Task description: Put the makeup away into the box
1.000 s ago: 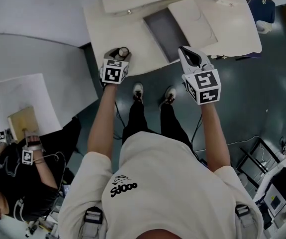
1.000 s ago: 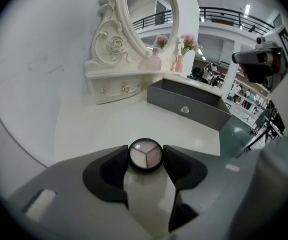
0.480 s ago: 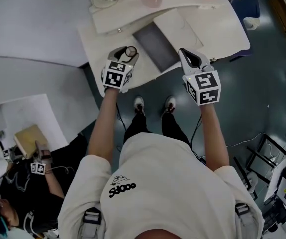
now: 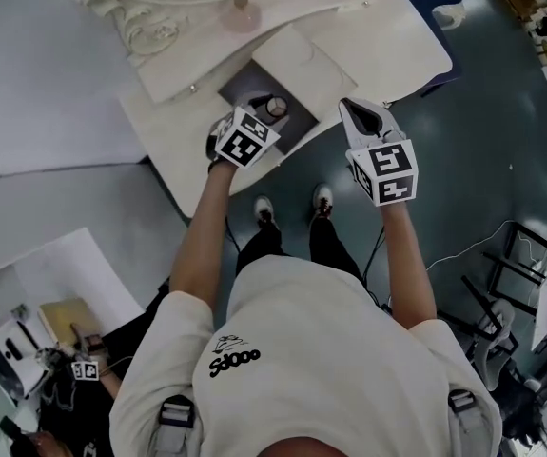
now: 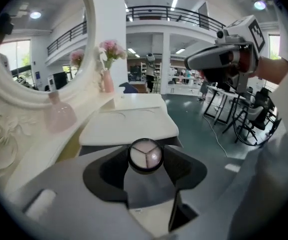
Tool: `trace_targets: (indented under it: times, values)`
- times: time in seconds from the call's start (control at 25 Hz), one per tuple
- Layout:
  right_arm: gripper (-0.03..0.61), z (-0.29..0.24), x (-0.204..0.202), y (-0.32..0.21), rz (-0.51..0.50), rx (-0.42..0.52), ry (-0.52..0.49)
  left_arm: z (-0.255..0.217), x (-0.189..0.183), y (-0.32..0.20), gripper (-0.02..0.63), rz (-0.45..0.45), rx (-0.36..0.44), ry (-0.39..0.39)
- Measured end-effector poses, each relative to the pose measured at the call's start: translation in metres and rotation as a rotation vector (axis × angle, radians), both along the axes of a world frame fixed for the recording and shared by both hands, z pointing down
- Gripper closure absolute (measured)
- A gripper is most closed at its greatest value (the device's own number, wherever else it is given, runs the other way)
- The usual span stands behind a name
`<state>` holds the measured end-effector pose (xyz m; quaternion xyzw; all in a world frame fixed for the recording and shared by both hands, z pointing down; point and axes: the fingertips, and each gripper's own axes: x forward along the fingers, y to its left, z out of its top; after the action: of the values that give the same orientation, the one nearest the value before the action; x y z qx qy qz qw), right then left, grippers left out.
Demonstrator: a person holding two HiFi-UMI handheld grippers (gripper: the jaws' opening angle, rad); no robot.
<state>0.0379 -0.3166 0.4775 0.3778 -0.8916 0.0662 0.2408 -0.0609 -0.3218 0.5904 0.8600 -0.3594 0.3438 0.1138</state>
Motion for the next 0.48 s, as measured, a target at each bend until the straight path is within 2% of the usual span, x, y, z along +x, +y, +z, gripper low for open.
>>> trace_targets:
  times: [0.12, 0.32, 0.48]
  values:
    - [0.577, 0.005, 0.018, -0.004, 0.056, -0.019, 0.0, 0.021, 0.018, -0.002, 0.377, 0.098, -0.057, -0.071]
    - [0.577, 0.017, 0.043, -0.013, 0.118, -0.05, 0.002, 0.056, 0.029, -0.003, 0.377, 0.205, -0.139, -0.196]
    - [0.577, 0.023, 0.053, -0.017, 0.14, -0.068, -0.003, 0.073, 0.035, -0.002, 0.377, 0.278, -0.164, -0.28]
